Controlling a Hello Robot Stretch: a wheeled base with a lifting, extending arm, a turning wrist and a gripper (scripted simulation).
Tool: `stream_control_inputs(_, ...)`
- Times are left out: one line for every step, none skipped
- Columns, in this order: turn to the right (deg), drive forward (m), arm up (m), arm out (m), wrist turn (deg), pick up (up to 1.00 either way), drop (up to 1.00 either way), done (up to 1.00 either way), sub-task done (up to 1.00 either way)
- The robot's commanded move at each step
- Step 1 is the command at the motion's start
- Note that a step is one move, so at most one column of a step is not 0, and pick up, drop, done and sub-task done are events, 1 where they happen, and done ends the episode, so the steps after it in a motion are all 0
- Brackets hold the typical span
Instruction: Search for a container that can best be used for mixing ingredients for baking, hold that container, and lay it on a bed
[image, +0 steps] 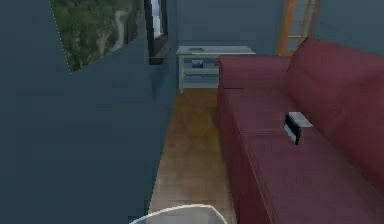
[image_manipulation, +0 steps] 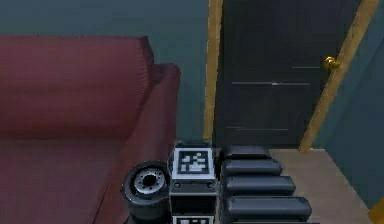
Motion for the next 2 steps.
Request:
stream_control_inputs(0.0,1.0,0.0,0.0,0.0,0.0,0.0,0.0,0.0)
stream_control_inputs(0.0,1.0,0.0,0.0,0.0,0.0,0.0,0.0,0.0)
